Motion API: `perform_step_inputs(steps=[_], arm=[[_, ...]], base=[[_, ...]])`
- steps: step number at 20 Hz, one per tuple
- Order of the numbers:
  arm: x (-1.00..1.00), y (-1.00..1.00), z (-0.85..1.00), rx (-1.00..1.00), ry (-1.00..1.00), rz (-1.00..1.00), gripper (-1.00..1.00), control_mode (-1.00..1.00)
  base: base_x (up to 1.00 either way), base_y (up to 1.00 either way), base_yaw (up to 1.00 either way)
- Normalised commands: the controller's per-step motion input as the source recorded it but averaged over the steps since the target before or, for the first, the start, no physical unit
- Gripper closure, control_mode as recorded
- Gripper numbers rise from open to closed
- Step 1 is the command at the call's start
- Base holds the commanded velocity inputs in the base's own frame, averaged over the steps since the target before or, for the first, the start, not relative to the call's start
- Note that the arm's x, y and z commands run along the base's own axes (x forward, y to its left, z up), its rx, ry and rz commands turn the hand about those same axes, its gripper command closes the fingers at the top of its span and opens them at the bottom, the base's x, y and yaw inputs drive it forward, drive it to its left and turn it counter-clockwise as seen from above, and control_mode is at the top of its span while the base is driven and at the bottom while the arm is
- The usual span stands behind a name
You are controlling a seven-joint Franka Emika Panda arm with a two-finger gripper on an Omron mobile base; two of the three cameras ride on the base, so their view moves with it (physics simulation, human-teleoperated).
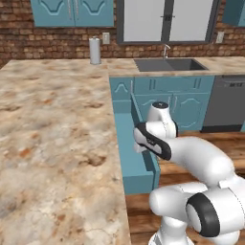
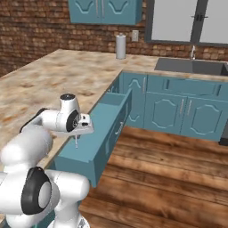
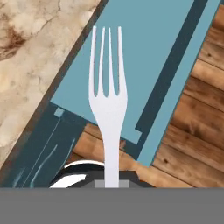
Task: Organize the utensils by type. Pick up the wooden spoons from the counter and place them in the open cabinet. Then pick up the metallic utensils from the counter and place them in the open drawer.
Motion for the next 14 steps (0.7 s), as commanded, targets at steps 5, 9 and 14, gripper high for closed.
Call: perform_step_inputs(steps=[5, 9, 14], arm=[[0.76, 0.0, -0.41, 0.0, 0.0, -0.04, 1.0, -1.0], [0.65, 0.0, -0.3, 0.0, 0.0, -0.05, 1.0, -1.0], [0.39, 0.0, -0.13, 0.01, 0.05, -0.04, 1.0, -1.0]], base=[[0.0, 0.0, 0.0], [0.0, 0.0, 0.0], [0.0, 0.0, 0.0]])
